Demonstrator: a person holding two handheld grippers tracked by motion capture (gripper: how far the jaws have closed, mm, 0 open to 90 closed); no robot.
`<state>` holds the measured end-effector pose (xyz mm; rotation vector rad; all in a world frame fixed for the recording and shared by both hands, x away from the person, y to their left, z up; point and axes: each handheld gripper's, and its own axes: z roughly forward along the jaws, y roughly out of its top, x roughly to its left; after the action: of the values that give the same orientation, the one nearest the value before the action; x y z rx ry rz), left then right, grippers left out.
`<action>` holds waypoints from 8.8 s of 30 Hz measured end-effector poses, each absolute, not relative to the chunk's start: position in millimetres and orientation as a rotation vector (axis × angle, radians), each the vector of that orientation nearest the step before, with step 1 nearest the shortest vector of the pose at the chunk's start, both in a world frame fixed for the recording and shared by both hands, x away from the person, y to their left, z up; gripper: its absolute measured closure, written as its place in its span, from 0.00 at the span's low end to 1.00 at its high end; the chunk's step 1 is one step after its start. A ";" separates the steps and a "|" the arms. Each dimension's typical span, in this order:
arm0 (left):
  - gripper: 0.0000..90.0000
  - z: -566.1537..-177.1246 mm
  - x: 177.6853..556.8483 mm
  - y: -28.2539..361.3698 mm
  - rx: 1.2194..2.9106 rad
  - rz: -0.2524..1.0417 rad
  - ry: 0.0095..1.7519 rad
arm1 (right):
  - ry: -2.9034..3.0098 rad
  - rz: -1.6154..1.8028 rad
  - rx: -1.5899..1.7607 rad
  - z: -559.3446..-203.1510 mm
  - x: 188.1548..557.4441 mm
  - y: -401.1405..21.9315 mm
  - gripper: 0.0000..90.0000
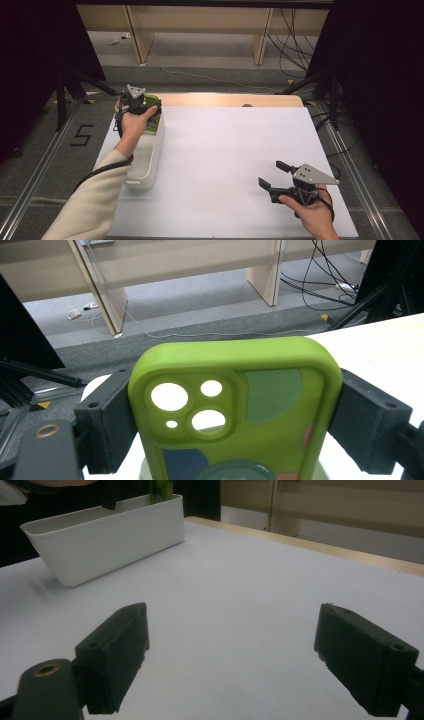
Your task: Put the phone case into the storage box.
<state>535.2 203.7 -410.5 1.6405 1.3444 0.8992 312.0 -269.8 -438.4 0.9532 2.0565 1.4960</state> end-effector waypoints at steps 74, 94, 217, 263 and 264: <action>0.10 -421.4 549.2 205.3 1.694 0.865 1.364 | 2.069 1.489 0.958 -440.3 312.9 -269.7 0.17; 0.00 -420.2 553.3 200.5 1.735 0.843 1.317 | 2.072 1.488 0.960 -440.6 313.2 -269.8 0.17; 0.00 -368.0 487.6 205.1 1.685 0.845 1.127 | 2.079 1.482 0.957 -440.5 312.6 -268.9 0.17; 0.00 -373.2 447.4 203.6 1.673 0.767 1.051 | 2.079 1.481 0.953 -440.2 312.6 -268.2 0.17; 0.00 -373.3 446.6 203.4 1.673 0.765 1.051 | 2.078 1.481 0.955 -440.2 312.6 -268.4 0.17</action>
<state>446.6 203.4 -373.3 1.6733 1.0506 0.7651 312.6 -268.4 -440.2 0.9549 2.0778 1.4810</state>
